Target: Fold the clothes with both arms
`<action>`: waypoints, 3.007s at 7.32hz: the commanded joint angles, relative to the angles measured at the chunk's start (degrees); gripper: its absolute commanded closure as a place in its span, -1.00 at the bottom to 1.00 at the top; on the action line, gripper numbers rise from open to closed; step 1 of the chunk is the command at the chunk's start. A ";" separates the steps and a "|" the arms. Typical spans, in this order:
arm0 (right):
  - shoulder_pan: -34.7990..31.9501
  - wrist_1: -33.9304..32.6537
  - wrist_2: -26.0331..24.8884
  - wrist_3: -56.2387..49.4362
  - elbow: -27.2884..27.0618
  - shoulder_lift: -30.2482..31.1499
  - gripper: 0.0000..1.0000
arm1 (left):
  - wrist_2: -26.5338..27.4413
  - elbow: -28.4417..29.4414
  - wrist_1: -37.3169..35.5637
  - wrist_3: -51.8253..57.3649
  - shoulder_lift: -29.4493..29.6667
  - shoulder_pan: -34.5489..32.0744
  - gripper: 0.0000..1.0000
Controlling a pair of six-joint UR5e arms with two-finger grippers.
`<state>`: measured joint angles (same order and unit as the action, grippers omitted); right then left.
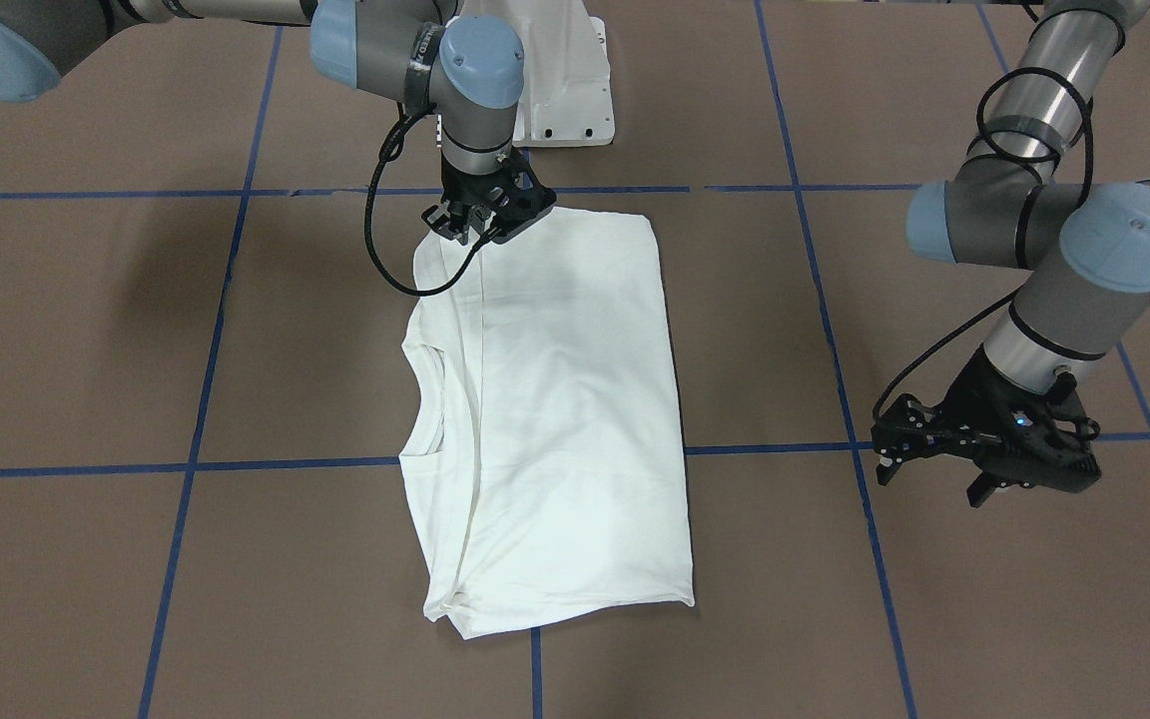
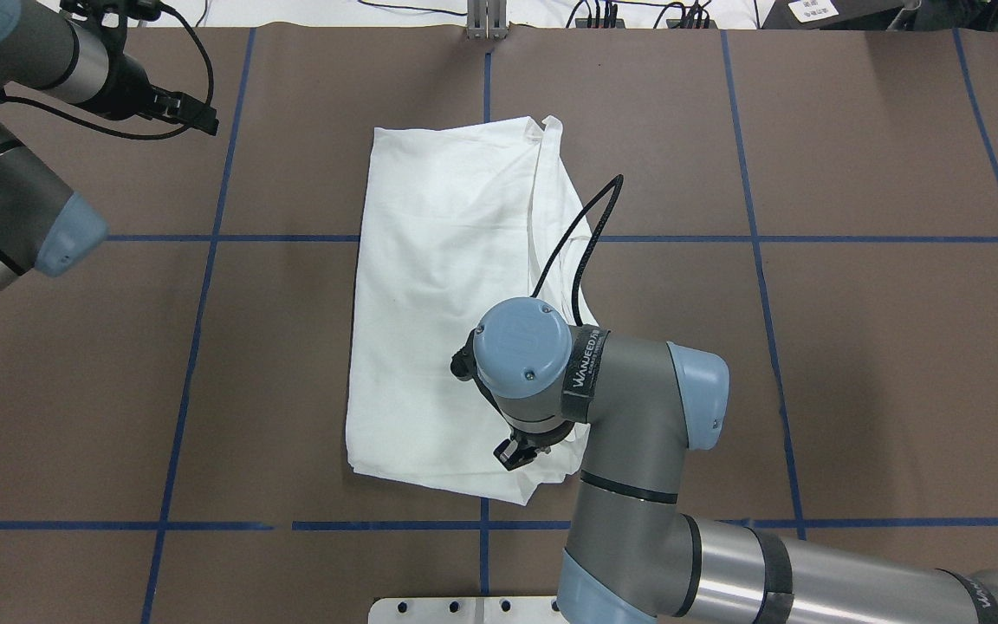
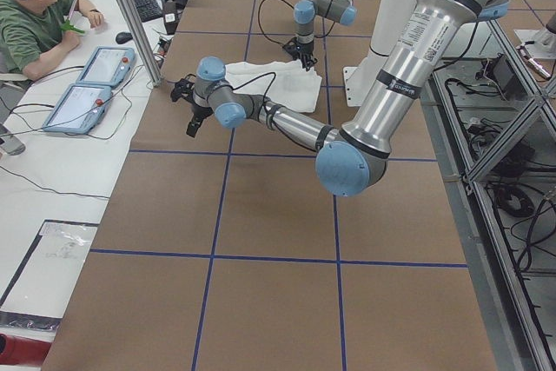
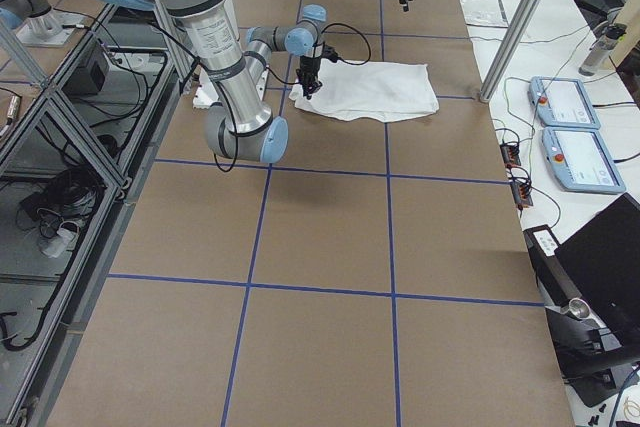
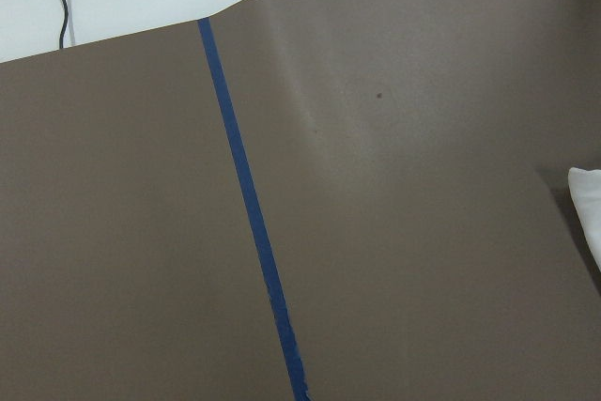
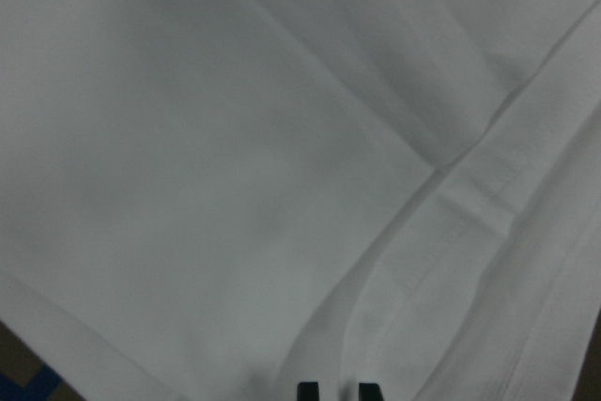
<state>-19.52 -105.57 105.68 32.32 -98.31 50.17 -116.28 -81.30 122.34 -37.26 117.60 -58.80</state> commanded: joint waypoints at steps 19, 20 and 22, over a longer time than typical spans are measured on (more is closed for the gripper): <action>3.93 37.10 -19.65 62.56 -20.25 28.05 -1.00 | 2.24 -24.61 24.73 -40.37 -23.36 18.14 -1.00; 5.97 37.19 -21.99 64.69 -20.08 28.06 -1.00 | 9.85 -24.61 26.52 -45.83 -23.81 24.46 -1.00; 6.69 42.07 -22.01 65.24 -18.85 29.19 -1.00 | 14.06 -24.61 26.19 -50.52 -22.86 30.74 -1.00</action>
<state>-13.57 -66.74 84.29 96.90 -117.93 78.44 -104.71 -105.87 148.21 -84.64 94.35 -31.79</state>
